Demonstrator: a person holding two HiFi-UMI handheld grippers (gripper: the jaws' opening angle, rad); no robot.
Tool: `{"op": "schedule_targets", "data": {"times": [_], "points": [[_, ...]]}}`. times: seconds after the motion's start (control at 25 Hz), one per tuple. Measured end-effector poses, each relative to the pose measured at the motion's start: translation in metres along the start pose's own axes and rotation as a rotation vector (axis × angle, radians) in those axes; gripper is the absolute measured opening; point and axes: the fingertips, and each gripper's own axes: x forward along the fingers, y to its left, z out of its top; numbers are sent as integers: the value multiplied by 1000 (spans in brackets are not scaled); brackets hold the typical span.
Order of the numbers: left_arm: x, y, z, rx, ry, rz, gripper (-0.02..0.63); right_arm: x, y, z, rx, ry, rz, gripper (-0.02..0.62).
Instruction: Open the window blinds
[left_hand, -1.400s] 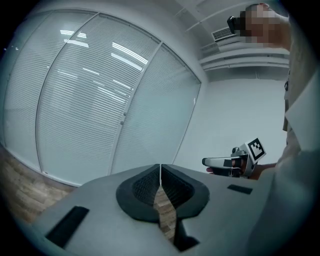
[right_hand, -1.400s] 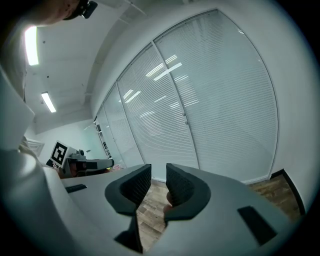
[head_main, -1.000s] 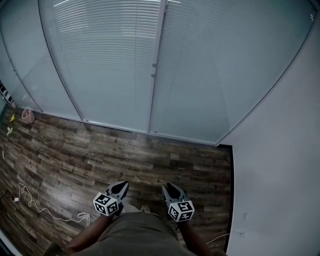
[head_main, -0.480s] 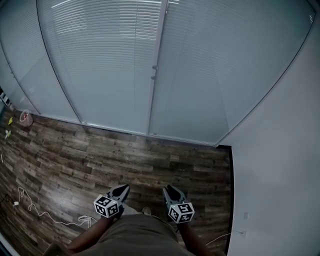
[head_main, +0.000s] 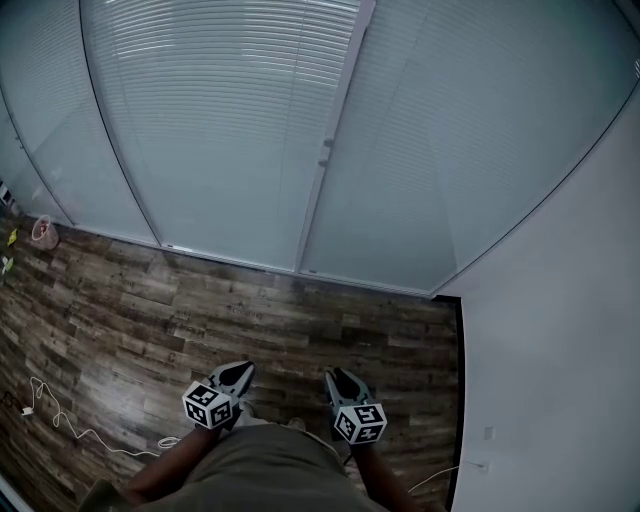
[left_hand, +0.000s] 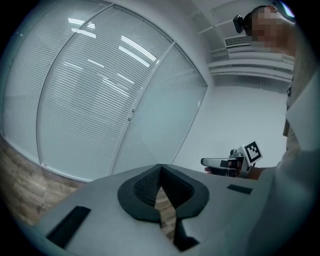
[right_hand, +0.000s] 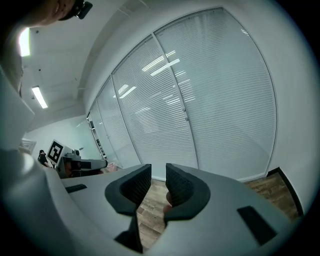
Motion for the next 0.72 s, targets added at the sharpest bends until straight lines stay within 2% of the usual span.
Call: {"op": "schedule_targets", "data": {"times": [0.44, 0.72], "points": [[-15, 102, 23, -20, -2, -22, 15, 89, 44, 1, -5, -11, -23, 97], [-12, 129, 32, -14, -12, -28, 15, 123, 49, 6, -2, -15, -23, 97]]}}
